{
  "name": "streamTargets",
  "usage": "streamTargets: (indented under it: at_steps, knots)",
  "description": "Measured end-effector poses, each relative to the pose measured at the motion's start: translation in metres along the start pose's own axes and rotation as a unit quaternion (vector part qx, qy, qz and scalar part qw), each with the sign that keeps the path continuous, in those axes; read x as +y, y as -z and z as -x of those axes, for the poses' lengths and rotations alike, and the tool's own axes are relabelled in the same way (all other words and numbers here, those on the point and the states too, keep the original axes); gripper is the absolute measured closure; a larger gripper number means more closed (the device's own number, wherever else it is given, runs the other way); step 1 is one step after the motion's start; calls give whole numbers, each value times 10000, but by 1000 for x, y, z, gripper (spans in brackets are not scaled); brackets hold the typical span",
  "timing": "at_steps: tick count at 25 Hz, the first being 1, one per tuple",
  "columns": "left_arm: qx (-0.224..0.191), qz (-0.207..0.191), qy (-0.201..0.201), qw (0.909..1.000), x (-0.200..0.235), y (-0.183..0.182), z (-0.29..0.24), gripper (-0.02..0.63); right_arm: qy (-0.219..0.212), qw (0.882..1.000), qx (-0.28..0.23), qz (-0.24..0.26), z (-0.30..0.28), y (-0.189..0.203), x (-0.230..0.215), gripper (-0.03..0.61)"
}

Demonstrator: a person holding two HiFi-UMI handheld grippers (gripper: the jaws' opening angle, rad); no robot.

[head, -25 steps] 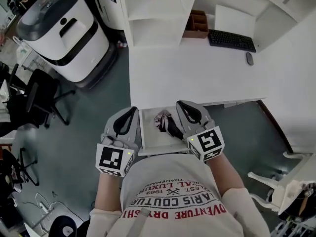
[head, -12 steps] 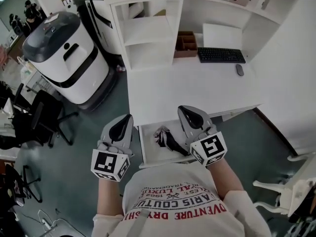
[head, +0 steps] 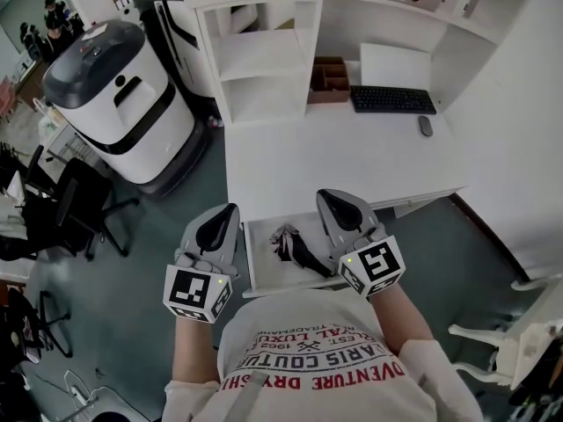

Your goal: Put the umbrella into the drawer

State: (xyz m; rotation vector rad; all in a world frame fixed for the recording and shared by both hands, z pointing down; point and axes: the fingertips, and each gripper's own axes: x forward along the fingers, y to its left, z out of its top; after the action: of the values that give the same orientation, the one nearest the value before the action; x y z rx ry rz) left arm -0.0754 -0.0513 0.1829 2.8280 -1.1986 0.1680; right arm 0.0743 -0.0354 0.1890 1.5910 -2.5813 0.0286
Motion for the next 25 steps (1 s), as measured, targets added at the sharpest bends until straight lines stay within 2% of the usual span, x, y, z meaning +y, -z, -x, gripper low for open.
streamTargets:
  at_steps: [13, 25]
  knots:
    - [44, 1, 21, 10000, -26, 2, -6, 609, -42, 9999, 46, -101, 17, 8, -10, 578]
    - [95, 42, -59, 9999, -21, 6, -9, 609, 11, 9999, -50, -102, 12, 10, -12, 578]
